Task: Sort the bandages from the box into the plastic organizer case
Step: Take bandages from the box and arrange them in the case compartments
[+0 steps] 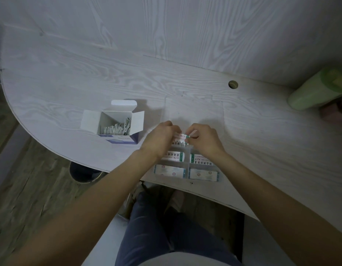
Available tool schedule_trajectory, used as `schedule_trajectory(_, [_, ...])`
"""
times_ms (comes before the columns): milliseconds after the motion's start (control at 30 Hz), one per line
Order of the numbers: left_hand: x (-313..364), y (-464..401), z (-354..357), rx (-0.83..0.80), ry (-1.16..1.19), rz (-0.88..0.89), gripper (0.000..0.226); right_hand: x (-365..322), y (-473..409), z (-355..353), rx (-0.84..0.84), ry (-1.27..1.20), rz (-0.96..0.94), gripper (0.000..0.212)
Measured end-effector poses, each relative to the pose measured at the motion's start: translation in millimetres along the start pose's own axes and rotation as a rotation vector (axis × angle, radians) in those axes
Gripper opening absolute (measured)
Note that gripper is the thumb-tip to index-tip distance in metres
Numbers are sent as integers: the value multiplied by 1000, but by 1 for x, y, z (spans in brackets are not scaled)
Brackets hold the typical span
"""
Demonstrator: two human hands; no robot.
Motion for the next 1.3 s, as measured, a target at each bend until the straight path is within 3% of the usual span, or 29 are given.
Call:
schedule_trajectory(133, [-11, -2, -4, 24, -141, -78, 28, -4, 1, 9, -7, 188, -29, 14])
schedule_trajectory(367, [-12, 1, 2, 52, -485, -49, 30, -16, -1, 20, -23, 550, -96, 22])
schedule_trajectory(700, [-13, -2, 1, 35, -514, -123, 31, -20, -3, 28, -35, 810, -99, 16])
schedule_trajectory(1100, [-17, -6, 0, 14, -417, -179, 29, -16, -9, 21, -33, 647, -34, 23])
schedule_trajectory(1300, [4, 13, -4, 94, -342, -46, 34, -22, 3, 6, 9, 484, -70, 24])
Point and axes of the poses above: each hand's wrist, its own y-axis away from the middle knuckle, its own z-axis out of the palm, x = y × z, the point moved 5 cm from there along -y, towards the middle knuckle, and after that the axes turned 8 degrees about -x, right-handed, at the moved point
